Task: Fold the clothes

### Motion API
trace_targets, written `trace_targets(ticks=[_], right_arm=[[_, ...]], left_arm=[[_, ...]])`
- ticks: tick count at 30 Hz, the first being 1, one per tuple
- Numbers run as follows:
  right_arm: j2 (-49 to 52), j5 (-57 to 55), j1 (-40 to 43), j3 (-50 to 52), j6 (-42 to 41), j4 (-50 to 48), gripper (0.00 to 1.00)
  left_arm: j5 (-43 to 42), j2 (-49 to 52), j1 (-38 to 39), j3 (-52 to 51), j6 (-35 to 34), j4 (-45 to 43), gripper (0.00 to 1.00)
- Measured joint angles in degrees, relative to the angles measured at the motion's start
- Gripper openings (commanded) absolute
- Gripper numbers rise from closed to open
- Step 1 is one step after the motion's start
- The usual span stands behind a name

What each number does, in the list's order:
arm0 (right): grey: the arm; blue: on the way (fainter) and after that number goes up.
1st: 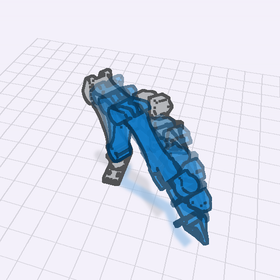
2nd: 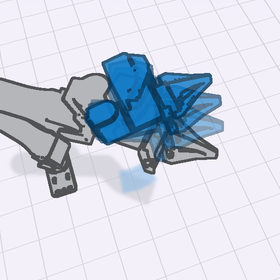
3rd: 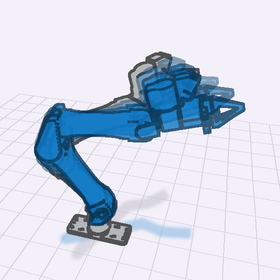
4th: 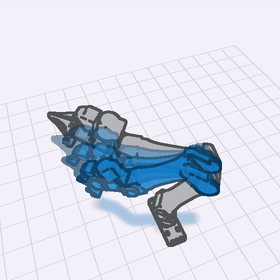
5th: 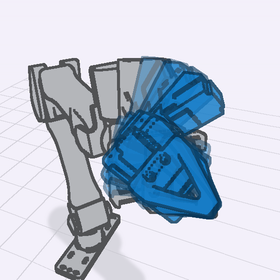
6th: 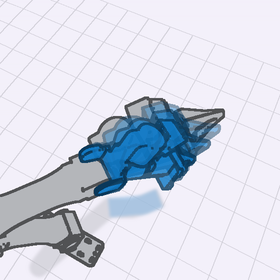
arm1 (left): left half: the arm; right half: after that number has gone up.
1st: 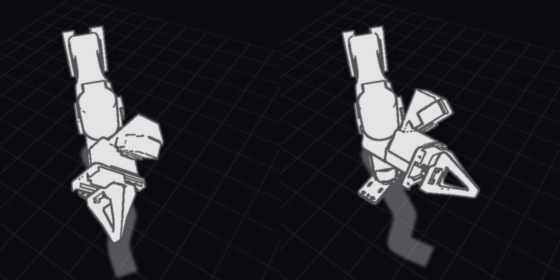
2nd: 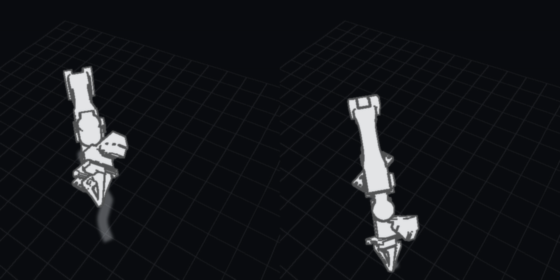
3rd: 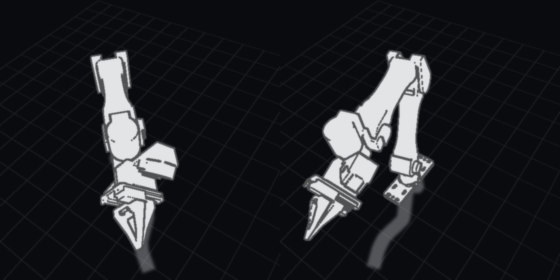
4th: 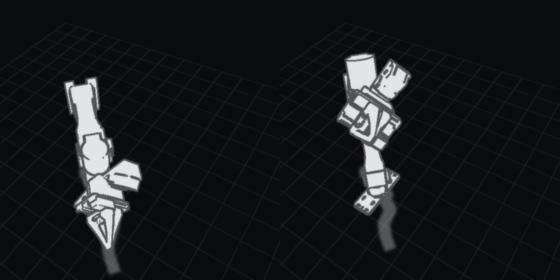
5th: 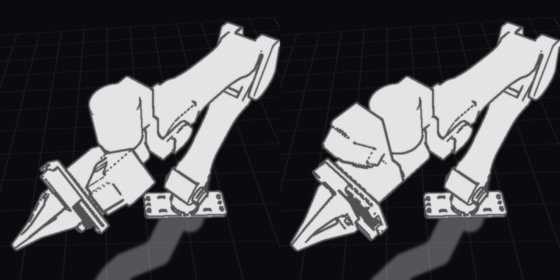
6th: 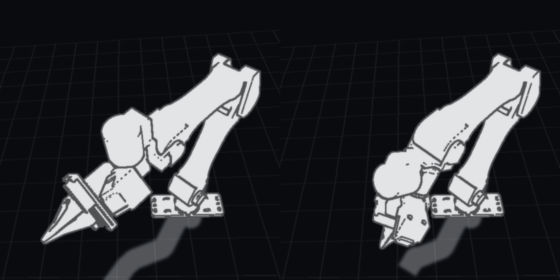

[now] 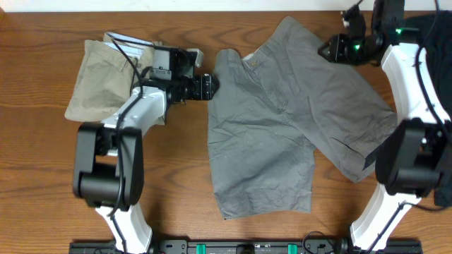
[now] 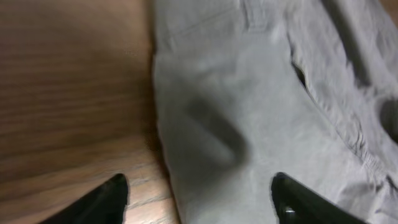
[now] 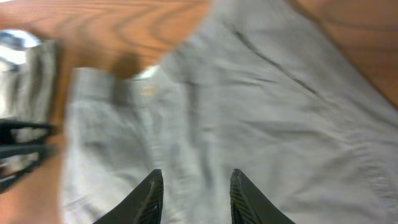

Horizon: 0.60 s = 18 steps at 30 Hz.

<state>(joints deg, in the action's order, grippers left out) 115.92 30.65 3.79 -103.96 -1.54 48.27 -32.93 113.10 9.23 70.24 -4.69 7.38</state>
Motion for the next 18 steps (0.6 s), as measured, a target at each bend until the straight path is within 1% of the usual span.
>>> trace_targets(ticks=[2,3,4,5,6,9,12,16,18], right_arm=[[-1.11,0.79,-1.92,-0.42,0.22,1.75,0.33],[-1.2,1.03,-2.95,-0.44,0.37,2.75,0.33],[-1.14,1.07,-4.07,-0.44,0.39,3.67,0.34],[-0.94,1.01,-5.2,-0.39,0.48,4.52,0.34],[-0.72,0.83,-6.21,-0.28,0.52,5.09,0.34],[-0.35,-1.18,-9.05,-0.15,0.33,6.73,0.34],[-0.33,-4.76,-10.84,0.68,-1.29,7.48,0.36],[-0.33,-8.66,-12.07,5.11,-5.68,6.16,0.36],[-0.31,-9.7,-12.28,8.76,-7.91,4.52,0.35]], left_arm=[[-2.47,2.08,0.0,-0.02,-0.24,-0.2,0.41],[-3.48,2.91,0.0,-0.02,-0.22,-0.07,0.34],[-4.46,3.72,0.0,-0.02,-0.44,0.09,0.25],[-5.22,4.35,0.0,-0.02,-0.46,0.5,0.09],[-5.9,4.85,-0.02,0.0,-0.26,1.33,0.06],[-6.58,5.14,-0.2,-0.02,-0.04,4.72,0.06],[-5.81,4.83,-1.09,0.13,-0.31,10.78,0.06],[0.39,2.03,-3.28,0.2,-1.75,22.77,0.06],[3.54,-0.02,-3.89,0.2,-2.16,26.64,0.06]])
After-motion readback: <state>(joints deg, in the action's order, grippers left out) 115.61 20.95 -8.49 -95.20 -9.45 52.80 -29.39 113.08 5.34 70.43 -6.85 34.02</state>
